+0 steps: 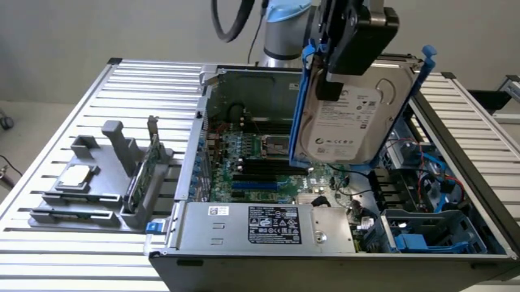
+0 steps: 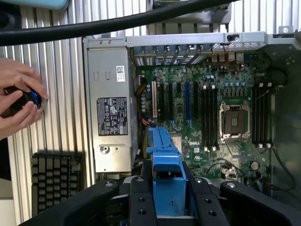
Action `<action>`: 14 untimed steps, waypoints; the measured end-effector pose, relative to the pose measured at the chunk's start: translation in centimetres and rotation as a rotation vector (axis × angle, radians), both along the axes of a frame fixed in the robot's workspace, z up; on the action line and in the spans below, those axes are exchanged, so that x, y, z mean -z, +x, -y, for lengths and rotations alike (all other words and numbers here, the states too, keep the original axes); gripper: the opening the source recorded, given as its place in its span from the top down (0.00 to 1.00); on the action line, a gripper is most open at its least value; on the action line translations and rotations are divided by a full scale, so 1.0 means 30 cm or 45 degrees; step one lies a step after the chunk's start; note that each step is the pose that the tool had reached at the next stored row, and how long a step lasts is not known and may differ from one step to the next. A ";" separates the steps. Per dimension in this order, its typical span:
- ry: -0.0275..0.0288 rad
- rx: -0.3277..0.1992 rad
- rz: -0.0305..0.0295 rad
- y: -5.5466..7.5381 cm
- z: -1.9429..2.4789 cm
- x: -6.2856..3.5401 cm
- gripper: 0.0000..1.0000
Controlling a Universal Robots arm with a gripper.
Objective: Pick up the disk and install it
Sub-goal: 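Pick up the disk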
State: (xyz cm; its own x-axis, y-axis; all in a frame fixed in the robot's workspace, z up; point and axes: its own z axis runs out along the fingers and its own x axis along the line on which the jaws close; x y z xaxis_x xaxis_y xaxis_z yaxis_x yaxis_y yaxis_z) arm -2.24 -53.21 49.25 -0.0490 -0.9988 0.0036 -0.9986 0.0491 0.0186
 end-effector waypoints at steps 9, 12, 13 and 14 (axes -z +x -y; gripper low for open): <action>0.0000 0.000 0.0000 0.112 0.066 0.006 0.67; 0.0001 0.000 0.0000 0.156 0.085 0.009 0.67; 0.0001 0.000 0.0000 0.171 0.090 0.010 0.67; -0.0001 0.000 0.0000 0.186 0.096 0.011 0.67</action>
